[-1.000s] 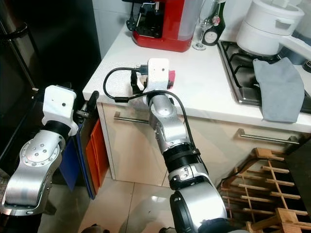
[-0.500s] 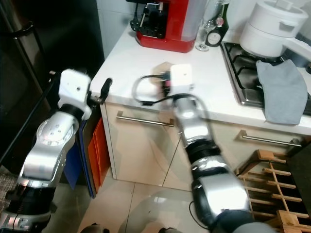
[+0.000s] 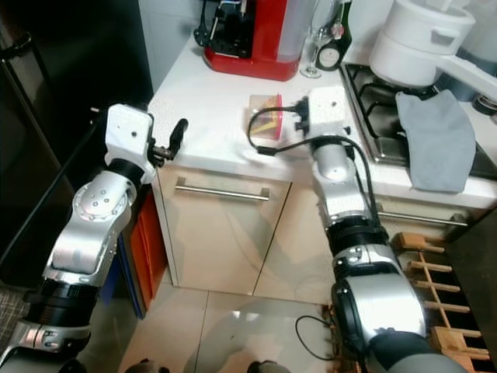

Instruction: Restocking fridge

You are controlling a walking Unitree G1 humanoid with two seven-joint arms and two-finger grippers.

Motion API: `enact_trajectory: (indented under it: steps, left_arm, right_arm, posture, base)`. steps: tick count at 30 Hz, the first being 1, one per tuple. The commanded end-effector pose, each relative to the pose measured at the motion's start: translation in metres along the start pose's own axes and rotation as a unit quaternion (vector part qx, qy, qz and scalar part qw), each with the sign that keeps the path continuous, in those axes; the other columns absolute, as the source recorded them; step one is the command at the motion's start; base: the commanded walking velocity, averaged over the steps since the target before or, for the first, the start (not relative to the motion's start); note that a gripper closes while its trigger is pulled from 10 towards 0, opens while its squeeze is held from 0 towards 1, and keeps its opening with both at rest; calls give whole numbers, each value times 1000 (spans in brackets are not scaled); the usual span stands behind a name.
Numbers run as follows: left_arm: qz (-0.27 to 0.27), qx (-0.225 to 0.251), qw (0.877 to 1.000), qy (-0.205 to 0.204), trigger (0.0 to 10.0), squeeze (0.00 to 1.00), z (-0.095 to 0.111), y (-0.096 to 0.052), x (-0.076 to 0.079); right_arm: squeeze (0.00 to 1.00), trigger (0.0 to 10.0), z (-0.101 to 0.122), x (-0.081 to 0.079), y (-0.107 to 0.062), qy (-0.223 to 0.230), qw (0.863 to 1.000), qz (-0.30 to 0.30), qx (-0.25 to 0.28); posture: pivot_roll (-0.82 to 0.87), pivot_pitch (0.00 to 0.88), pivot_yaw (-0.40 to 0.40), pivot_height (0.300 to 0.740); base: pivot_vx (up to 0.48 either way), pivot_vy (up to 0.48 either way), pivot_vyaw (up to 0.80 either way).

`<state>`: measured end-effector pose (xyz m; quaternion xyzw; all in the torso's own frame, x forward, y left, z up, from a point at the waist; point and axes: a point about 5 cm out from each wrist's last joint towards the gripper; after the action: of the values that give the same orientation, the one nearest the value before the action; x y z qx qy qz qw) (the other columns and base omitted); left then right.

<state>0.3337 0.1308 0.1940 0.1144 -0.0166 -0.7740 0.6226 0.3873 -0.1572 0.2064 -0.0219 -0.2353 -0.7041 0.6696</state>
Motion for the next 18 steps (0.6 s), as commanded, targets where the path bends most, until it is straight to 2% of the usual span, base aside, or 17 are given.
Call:
enact_trajectory:
  steps: [1, 3, 6, 8, 10, 12, 13, 14, 15, 18]
  left_arm:
    - [0, 14, 1000, 10, 10000, 0, 7, 6, -1]
    - [0, 14, 1000, 12, 10000, 0, 7, 7, -2]
    - [8, 21, 1000, 3, 10000, 0, 11, 12, -6]
    - [7, 21, 1000, 4, 10000, 0, 10, 15, -6]
    - [7, 20, 1000, 5, 10000, 0, 8, 15, -7]
    - [20, -2, 1000, -3, 10000, 0, -7, 16, -9]
    - [20, -2, 1000, -3, 10000, 0, -7, 16, -9]
    - [28, -16, 999, -14, 10000, 0, -16, 14, -11]
    - [28, -16, 999, -14, 10000, 0, -16, 14, -11]
    - [18, 5, 1000, -5, 10000, 0, -11, 19, -7]
  right_arm:
    - [1000, 10000, -4, 7, -10, 10, 999, -28, 13]
    - [1000, 10000, -6, 7, -14, 18, 999, -32, 16]
    - [1000, 10000, -11, 4, -32, 20, 998, -53, 29]
    - [1000, 10000, -16, -4, -45, 20, 998, -49, 29]
    - [1000, 10000, -18, -8, -49, 19, 998, -44, 27]
    - [1000, 10000, -39, -14, -65, 49, 998, -45, -20]
    - [1000, 10000, -39, -14, -65, 49, 998, -45, -20]
    - [1000, 10000, -46, -15, -75, 67, 996, -55, -39]
    - [1000, 10000, -46, -15, -75, 67, 996, -55, -39]
    - [1000, 10000, -38, -2, -85, 52, 996, -78, -3]
  posture:
    - [91, 0, -94, 740]
    - [90, 0, -93, 740]
    - [73, 0, -73, 740]
    - [59, 0, -60, 740]
    - [55, 0, -58, 740]
    - [30, 0, -48, 740]
    - [30, 0, -48, 740]
    - [20, 0, -45, 740]
    - [20, 0, -45, 740]
    - [11, 0, -33, 740]
  base:
    - [0, 0, 0]
    - [0, 0, 0]
    - [0, 0, 0]
    - [0, 0, 0]
    - [0, 0, 0]
    - [0, 0, 0]
    - [0, 0, 0]
    - [0, 0, 0]
    - [0, 0, 0]
    - [0, 0, 0]
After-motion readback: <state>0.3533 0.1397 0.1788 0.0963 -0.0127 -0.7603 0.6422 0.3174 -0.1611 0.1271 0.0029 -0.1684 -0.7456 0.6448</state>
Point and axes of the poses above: a point about 5 cm out from each wrist's last joint towards the gripper, its own y axis pointing out of the wrist towards the gripper, its own z axis along the axis of the wrist's last joint, x = y × z, and after that the axes turned 8 degrees about -y, right-handed
